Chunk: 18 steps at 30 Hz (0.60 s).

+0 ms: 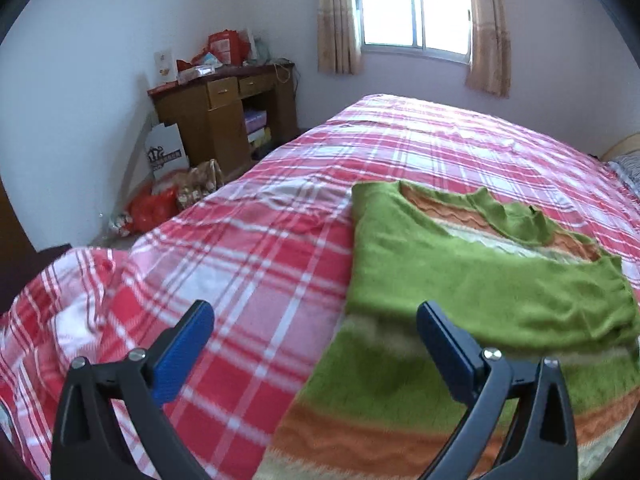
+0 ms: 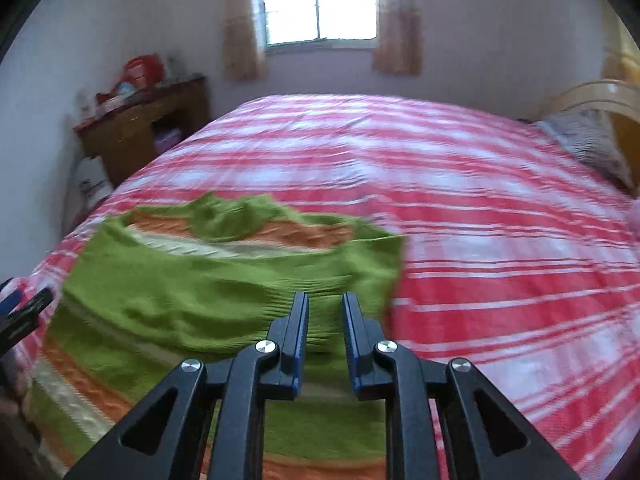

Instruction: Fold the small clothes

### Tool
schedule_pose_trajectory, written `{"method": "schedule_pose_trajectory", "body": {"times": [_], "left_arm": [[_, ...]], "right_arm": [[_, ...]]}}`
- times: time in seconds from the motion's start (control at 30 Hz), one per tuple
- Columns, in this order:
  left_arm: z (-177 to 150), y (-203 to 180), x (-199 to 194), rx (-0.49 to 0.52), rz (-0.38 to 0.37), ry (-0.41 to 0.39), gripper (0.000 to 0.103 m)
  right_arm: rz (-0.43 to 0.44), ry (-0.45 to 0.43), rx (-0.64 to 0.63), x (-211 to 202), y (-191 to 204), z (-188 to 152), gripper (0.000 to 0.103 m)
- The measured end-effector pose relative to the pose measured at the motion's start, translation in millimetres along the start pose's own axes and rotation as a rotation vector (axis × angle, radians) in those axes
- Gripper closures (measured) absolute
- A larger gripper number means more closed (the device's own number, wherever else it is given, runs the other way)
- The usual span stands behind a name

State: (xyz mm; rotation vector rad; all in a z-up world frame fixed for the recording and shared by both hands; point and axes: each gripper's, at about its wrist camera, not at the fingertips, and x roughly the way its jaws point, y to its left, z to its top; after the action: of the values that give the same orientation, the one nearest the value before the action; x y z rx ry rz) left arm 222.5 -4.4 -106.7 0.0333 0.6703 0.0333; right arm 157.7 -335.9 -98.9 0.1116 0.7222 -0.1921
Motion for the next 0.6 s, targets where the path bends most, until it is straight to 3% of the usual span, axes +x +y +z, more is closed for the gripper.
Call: {"method": "schedule_pose_trajectory", "body": {"times": [0.2,0.27,0.37,0.47,0.5,0.6], "left_arm": [[-7,-9,48,0.042,0.042,0.133,0.000],[-8,-2,48,0.019,-0.003,0.146,0.000],[-10,6,32,0.027,0.007,0.132,0.000],[-21,21,-3,0.070,-0.025,0.074,0.000],[-26,27,-15,0.078,-0.042,0.060,0.000],[-46,47,-48,0.089,-0.104,0.037,0.000]], "right_arm": [[0.017,0.186,0.023,64,12,-24,0.086],[0.039,0.169,0.033,58,8,-25,0.086],[0.049,0.161,0.061,36,1,-22,0.086],[0.059,0.081,0.047,-18,-12,-27,0.085],[0.062,0.056,0.045,-38,-17,-31,0.080],[0.080,0.014,0.065,-93,-32,-54,0.035]]}}
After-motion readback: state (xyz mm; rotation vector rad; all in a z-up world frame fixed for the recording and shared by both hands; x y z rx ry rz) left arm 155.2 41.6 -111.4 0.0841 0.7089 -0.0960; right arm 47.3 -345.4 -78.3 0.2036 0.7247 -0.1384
